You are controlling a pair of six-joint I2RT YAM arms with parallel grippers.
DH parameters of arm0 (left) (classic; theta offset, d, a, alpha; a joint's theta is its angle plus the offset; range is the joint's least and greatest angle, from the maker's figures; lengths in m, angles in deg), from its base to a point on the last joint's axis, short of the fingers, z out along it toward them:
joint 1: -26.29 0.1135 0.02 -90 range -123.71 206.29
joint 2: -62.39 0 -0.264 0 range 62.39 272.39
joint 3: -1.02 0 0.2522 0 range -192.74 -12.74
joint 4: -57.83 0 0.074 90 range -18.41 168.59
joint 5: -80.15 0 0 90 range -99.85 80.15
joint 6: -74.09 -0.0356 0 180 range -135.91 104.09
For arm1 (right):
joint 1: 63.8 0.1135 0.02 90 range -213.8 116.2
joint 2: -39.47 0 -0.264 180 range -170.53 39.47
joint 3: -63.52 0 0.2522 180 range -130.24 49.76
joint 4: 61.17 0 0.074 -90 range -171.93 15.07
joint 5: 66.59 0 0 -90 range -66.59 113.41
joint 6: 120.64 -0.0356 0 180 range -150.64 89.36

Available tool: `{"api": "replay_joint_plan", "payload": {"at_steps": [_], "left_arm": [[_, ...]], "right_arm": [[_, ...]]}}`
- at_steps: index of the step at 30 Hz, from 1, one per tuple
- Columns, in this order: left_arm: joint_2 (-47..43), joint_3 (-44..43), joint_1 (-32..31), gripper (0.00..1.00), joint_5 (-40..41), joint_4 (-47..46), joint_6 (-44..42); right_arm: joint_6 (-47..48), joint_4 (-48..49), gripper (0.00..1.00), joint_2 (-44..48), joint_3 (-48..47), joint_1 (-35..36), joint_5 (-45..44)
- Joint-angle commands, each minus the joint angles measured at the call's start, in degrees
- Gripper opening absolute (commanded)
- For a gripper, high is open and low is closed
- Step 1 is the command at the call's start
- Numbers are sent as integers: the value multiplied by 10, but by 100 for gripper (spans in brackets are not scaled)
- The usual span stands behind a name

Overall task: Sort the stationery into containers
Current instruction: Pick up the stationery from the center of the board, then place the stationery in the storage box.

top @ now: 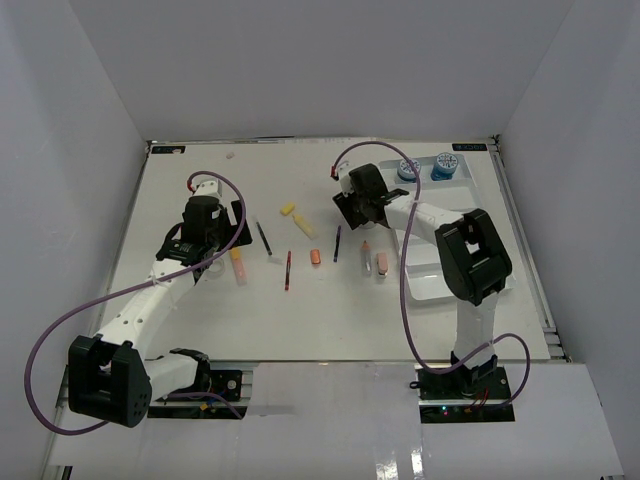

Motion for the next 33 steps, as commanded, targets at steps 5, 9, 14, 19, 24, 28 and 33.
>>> {"api": "replay_joint_plan", "payload": {"at_steps": [5,9,14,19,24,28,33], "left_arm": [[-4,-2,3,98,-4,-6,2],[-3,-2,3,98,-4,-6,1],[2,-3,3,98,-4,-4,0],[3,-3,3,98,-3,-3,0],[3,-3,3,98,-3,-2,0],[1,-3,3,98,-4,-2,0],[-3,-3,4,98,-8,-2,1]], "right_arm": [[13,24,46,-33,-51,-9,9],[19,24,33,-33,-58,-10,15],[26,18,10,5,-70,-11,25],[27,13,8,52,-76,-14,14],[8,-2,8,86,-83,-52,1],[-21,-13,8,94,-72,-107,-14],[-47,-11,8,91,-53,-192,8]]}}
